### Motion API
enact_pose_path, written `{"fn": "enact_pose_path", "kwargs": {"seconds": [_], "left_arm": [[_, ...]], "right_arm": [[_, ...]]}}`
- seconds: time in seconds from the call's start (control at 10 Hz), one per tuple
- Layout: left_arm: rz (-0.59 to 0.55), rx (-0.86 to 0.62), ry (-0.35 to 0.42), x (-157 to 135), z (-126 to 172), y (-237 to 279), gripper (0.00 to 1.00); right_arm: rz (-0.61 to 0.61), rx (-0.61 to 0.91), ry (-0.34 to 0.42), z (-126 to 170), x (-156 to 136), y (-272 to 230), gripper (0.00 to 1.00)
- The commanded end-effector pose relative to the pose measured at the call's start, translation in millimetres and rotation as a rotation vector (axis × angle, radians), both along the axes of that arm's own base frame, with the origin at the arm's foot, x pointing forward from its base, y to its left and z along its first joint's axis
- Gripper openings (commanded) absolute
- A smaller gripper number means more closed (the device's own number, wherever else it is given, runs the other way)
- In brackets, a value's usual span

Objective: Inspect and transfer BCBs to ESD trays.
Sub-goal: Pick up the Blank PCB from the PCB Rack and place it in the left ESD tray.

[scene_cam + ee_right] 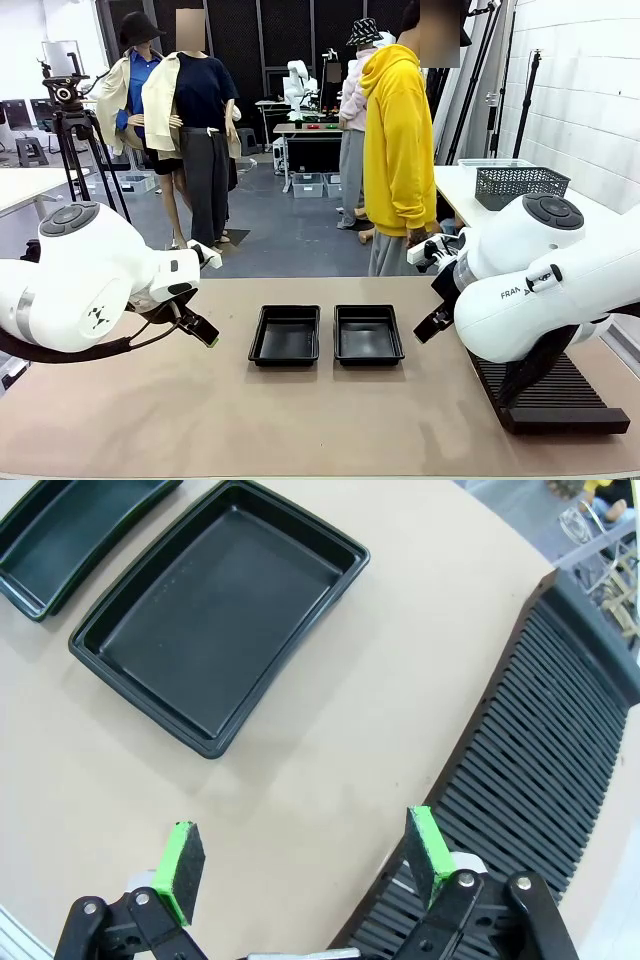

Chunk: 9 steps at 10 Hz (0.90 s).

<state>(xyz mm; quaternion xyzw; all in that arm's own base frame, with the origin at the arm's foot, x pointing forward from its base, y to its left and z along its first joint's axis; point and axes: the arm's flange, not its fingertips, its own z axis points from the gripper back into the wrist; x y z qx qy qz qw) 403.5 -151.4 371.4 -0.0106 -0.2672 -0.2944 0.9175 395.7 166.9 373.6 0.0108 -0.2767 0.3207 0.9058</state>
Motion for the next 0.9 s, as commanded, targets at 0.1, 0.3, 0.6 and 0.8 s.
{"fn": "enact_pose_path", "kwargs": {"seconds": [0.1, 0.3, 0.6, 0.8], "left_arm": [[0.057, 0.050, 0.060, 17.3, 27.5, -14.0, 1.00], [0.095, 0.109, 0.135, 42.2, 56.2, -29.7, 1.00], [0.168, 0.147, 0.436, 94.8, 102.8, -49.4, 1.00], [0.255, 0.080, 0.589, 140.8, 117.5, -30.2, 1.00]], "right_arm": [[-0.051, 0.005, 0.038, 29.9, 10.6, -8.2, 1.00], [-0.082, 0.024, 0.093, 65.6, 24.4, -16.6, 1.00], [-0.110, 0.156, 0.232, 119.0, 40.2, -47.1, 1.00], [-0.145, 0.304, 0.284, 137.4, 43.5, -81.7, 1.00]]}}
